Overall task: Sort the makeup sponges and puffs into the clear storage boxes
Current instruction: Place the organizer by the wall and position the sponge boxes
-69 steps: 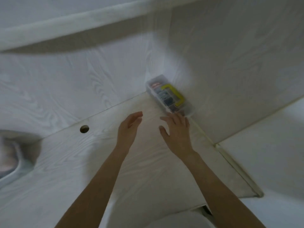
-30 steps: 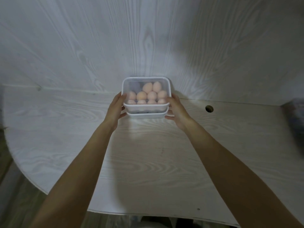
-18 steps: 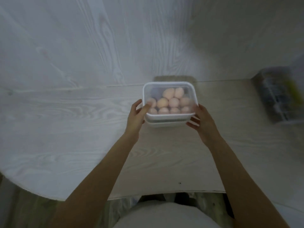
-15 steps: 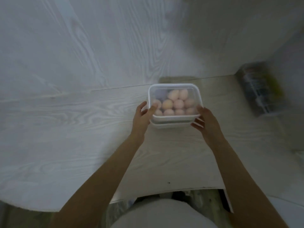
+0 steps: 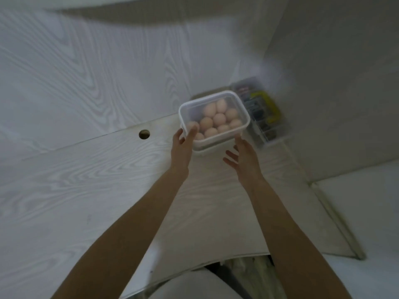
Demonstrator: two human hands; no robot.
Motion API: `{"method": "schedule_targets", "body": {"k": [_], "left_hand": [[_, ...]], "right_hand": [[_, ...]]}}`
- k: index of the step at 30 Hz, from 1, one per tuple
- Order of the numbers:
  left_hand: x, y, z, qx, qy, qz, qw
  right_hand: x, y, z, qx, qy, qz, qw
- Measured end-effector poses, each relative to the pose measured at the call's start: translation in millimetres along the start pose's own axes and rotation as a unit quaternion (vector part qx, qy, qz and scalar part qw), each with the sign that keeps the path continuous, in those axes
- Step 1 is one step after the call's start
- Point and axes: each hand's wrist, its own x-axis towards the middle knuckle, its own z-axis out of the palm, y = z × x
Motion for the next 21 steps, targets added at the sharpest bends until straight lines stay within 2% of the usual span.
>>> {"method": "schedule_targets", "body": {"k": [6,12,21], "left_hand": [[29.0,18.1,33.5,0.027,0.005,-0.033,0.999],[50.3,37.4,44.0,-0.018,0.031,-0.015,0.999],[52.9,35.8,42.7,0.01,0.031,0.002,0.999]], "right_hand": [[31.3,-35.0,7.1,0.035,-0.074,-0.009,0.997],[56.1,-54.3,19.7,0.079,-0.128,-0.007,0.989],[66.2,-57.3,22.6,0.016,-0.156,-0.03,0.987]]}}
